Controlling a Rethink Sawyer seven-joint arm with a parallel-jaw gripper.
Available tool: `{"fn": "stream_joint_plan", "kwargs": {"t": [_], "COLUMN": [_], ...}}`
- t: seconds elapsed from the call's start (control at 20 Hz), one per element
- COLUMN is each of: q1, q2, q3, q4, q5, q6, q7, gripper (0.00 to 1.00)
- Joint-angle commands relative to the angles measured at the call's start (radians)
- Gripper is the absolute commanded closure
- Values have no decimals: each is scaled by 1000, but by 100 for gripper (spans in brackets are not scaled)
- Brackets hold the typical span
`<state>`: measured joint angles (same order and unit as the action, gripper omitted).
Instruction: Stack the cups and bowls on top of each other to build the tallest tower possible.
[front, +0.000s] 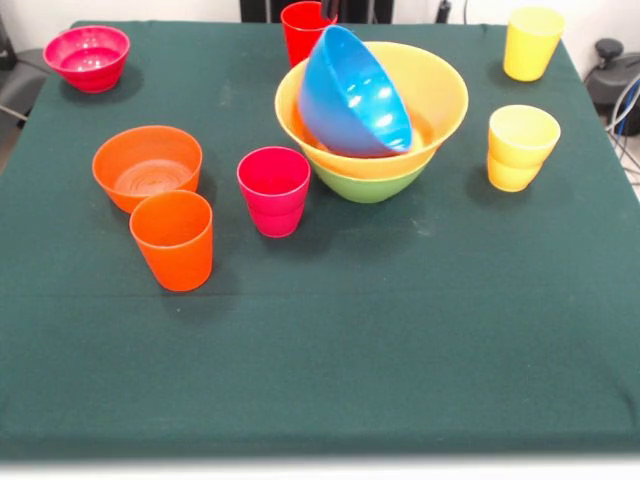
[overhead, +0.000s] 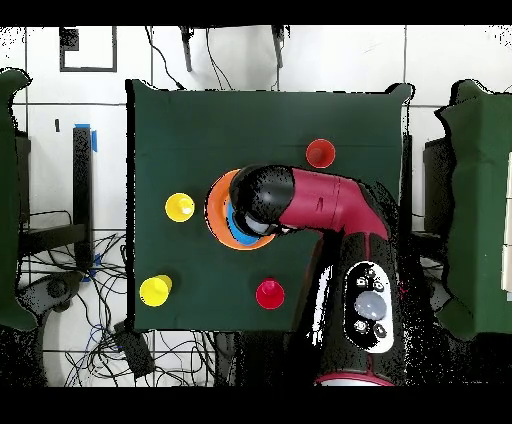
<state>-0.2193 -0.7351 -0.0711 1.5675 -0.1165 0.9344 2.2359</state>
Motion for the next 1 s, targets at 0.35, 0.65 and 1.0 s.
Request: {"fn": "stream_joint_plan", "kwargs": {"t": [0.35,0.65,1.0], "q1": [36,40,52], "q2": [39,49,88], "q3": [17,9,2], "q4": [-42,-48,-30], "q5": [13,6,11], "q6": [69,60,-30], "q7": [111,105,123], "gripper": [0,0,0]}}
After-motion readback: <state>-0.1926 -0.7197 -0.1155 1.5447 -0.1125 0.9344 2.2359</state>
